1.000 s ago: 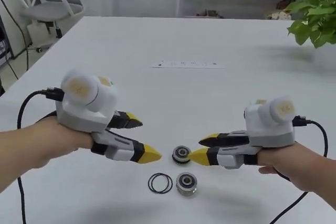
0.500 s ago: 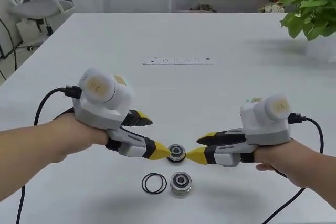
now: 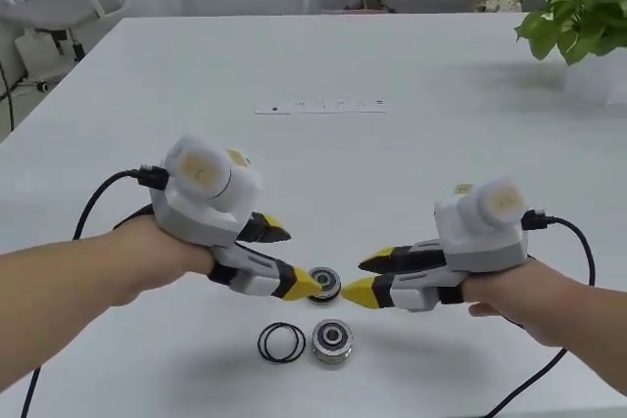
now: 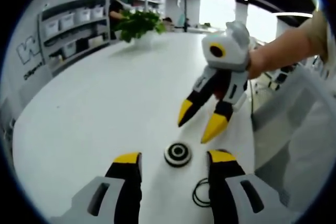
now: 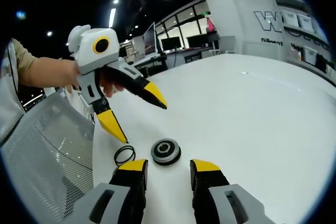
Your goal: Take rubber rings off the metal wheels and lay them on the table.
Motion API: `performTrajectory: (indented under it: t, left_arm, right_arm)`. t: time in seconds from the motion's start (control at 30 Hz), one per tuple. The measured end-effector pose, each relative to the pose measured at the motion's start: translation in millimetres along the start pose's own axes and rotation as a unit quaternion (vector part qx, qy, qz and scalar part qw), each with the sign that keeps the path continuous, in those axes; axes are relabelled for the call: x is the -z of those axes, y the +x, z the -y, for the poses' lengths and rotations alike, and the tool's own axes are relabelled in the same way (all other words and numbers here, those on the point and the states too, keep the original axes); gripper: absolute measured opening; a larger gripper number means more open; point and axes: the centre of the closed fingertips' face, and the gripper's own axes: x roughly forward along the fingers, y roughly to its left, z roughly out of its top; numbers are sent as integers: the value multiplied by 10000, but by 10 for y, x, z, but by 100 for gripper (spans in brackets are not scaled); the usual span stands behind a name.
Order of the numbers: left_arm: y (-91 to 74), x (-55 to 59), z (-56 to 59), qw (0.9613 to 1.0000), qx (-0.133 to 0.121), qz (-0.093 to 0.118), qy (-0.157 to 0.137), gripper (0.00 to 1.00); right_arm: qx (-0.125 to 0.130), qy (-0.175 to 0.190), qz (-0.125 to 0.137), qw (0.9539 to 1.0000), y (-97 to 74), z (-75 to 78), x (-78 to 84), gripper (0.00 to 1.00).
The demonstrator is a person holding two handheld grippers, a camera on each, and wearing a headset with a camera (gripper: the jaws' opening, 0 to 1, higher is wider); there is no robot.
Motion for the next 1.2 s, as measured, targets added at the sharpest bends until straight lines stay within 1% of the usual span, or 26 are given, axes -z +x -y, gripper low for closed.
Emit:
performTrajectory:
  t: [0.23,0.33,0.4,0.43,0.57,0.73,0.83,1.03,1.1,1.2]
  left_arm:
    - [78,41,37,9999,107,-51,32,45]
    - [118,62,21,9999,112,-66,45,43]
    - [131,62,40,9999,129,-92,67,41]
    - [147,80,44,9998,136,-108,79,40]
    - [191,87,56,9998,141,-106,88,38]
    - [229,81,78,9998,154,-94,99,33]
    - [261,75,109,9997,186,-88,129,28]
    - [314,80,134,9996,199,-112,180,24]
    - [330,89,135,9995,196,-126,201,22]
    - [344,132,123,9993,176,-203,256,19]
  right_arm:
    - [-49,-99,-74,9999,60,-19,38,29]
    - [-62,-130,-82,9999,80,-24,48,28]
    - [-69,-151,-95,9998,100,-28,59,27]
    - [-71,-162,-105,9998,111,-32,65,27]
    - [-90,-183,-115,9997,131,-49,72,27]
    - [-99,-185,-129,9997,138,-55,81,27]
    - [-101,-180,-128,9997,138,-54,85,27]
    - [-83,-178,-132,9997,133,-42,90,27]
    - [-82,-174,-134,9997,131,-41,94,27]
    - [-76,-171,-132,9997,129,-44,93,27]
